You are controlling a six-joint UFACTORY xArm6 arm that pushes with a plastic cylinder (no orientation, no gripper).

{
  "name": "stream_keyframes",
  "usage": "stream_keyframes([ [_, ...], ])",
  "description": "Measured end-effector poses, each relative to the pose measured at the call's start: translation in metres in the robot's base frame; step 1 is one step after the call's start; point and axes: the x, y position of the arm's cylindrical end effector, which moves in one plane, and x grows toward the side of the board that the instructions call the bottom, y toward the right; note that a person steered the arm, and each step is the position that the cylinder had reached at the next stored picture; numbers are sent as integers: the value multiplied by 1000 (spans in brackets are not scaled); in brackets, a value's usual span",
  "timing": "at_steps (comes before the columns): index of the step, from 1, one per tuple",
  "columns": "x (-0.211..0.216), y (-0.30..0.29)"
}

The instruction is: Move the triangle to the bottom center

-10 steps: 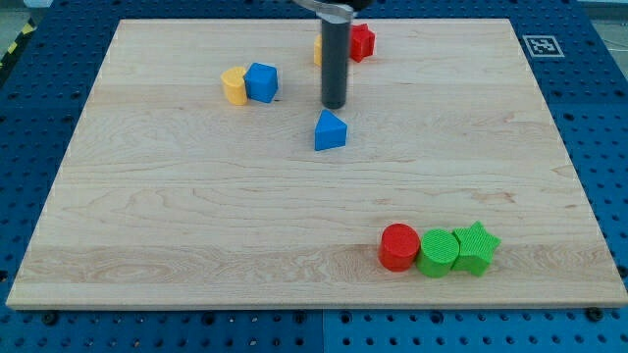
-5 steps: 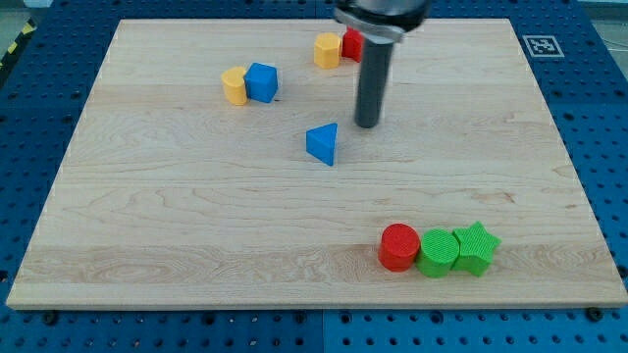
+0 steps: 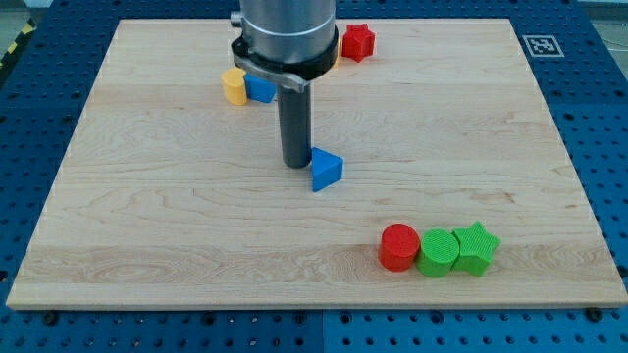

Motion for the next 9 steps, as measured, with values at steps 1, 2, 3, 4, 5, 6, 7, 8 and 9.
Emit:
stream_keyframes([
  [1,0,4],
  [2,0,5],
  [3,7,28],
  [4,44,33],
  [5,28,33],
  [6,14,52],
  [7,45,62],
  [8,77,58],
  [9,68,56],
])
